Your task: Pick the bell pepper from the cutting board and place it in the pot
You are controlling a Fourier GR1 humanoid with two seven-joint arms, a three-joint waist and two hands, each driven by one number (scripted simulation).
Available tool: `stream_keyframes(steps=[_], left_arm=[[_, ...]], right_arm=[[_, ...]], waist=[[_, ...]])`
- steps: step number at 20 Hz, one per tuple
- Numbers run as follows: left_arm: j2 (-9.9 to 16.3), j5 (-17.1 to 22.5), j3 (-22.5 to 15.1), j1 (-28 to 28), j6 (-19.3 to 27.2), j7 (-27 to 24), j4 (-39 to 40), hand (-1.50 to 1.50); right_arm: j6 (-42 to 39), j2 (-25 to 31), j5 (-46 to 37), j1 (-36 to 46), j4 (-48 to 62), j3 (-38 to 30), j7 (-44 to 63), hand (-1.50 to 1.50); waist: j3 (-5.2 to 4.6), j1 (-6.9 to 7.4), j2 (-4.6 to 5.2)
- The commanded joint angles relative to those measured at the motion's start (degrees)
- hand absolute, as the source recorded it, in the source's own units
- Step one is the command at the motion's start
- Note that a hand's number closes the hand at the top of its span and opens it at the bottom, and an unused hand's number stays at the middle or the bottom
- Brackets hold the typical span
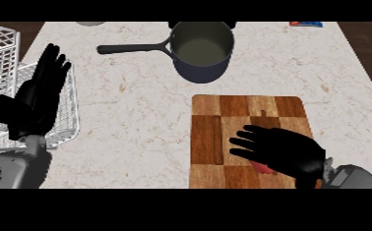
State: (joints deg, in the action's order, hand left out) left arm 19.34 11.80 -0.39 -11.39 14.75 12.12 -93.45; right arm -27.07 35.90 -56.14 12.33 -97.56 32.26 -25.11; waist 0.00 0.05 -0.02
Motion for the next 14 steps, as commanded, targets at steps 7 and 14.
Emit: stream_keyframes(steps=[7,14], left_arm=[[-2.68,-1.45,2.68,-1.48,-2.33,0.24,2.34,0.0],[-3.36,-2.44,3.52,2.49,-4.19,-0.34,-2.3,0.0]], right_arm=[[0.55,-8.6,-8.17,1.18,5.94,-1.62,-1.61,-1.5],[3.59,-7.64,-11.08,3.25,15.23,-6.88,-7.82,-1.5]], waist=[[0.0,0.03,0.02],[0.0,0.25,0.03]])
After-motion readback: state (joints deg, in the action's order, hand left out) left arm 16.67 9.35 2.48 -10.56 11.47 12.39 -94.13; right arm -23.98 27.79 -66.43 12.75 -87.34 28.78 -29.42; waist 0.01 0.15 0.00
